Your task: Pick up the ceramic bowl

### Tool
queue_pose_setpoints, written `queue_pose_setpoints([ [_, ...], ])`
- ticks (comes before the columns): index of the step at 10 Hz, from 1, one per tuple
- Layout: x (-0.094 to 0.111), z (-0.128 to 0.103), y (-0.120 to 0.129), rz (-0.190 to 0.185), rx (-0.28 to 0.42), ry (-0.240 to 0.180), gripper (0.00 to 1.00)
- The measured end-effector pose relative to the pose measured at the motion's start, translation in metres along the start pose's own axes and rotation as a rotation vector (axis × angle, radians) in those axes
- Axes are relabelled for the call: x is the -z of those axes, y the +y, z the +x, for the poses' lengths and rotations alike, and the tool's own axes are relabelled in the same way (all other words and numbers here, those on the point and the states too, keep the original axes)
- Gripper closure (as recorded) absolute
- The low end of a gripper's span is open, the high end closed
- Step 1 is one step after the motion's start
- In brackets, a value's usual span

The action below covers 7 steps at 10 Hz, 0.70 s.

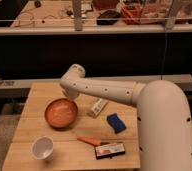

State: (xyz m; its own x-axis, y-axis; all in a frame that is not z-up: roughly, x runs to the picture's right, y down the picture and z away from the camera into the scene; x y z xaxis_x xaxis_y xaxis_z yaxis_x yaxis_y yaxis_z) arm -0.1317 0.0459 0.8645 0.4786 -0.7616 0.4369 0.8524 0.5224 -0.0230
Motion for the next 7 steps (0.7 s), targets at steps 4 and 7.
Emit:
queue_pose_setpoints([
  [4,0.002,-0.002,-0.014,0.029,0.012,0.005,1.0],
  [7,0.004,0.003,-0.01,0.05,0.007,0.007,1.0],
])
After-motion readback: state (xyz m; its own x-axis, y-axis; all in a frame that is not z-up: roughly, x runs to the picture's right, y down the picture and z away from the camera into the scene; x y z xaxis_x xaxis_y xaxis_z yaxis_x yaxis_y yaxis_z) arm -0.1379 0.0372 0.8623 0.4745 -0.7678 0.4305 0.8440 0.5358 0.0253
